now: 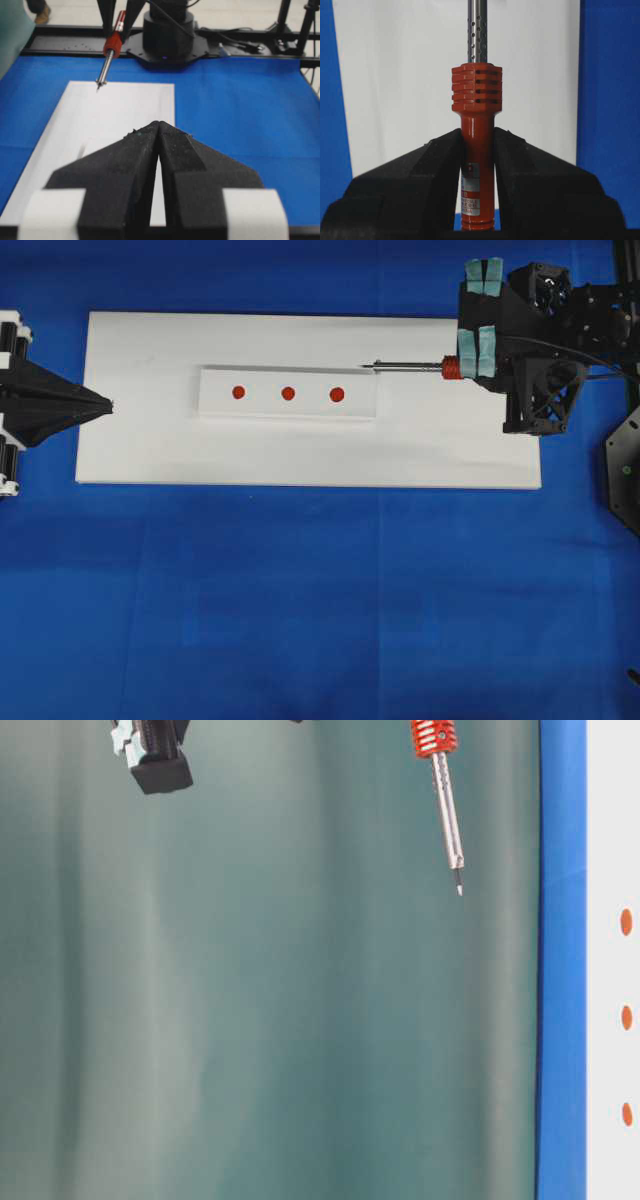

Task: Touch the tip of the soldering iron to the mark.
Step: 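Lower the iron tip onto the rightmost red dot and hold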

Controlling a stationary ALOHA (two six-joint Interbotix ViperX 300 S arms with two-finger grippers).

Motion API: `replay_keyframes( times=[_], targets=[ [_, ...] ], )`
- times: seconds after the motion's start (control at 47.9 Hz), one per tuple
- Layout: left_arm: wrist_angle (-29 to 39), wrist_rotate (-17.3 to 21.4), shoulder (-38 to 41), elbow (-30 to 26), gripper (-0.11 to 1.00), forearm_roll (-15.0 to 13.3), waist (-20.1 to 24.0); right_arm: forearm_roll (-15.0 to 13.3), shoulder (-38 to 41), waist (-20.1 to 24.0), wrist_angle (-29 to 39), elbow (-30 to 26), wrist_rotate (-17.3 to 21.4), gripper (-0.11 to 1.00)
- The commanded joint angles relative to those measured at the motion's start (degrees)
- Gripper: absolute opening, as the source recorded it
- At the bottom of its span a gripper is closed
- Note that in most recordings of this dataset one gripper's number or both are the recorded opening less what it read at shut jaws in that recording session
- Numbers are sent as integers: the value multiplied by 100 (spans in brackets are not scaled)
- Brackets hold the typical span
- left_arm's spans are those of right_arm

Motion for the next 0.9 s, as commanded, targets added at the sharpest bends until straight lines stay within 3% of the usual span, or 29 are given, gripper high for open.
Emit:
replay_keyframes(
  times=[0.0,0.502,0.878],
  targets=[
    [-35,0,18,-53,0,9,0,-26,-9,-26,-35,-70,9,6],
    [-35,9,18,-62,0,9,0,-88,237,-35,-132,-123,9,6],
    [-26,0,18,-53,0,18,0,-88,1099,-35,-668,-114,18,6]
  ],
)
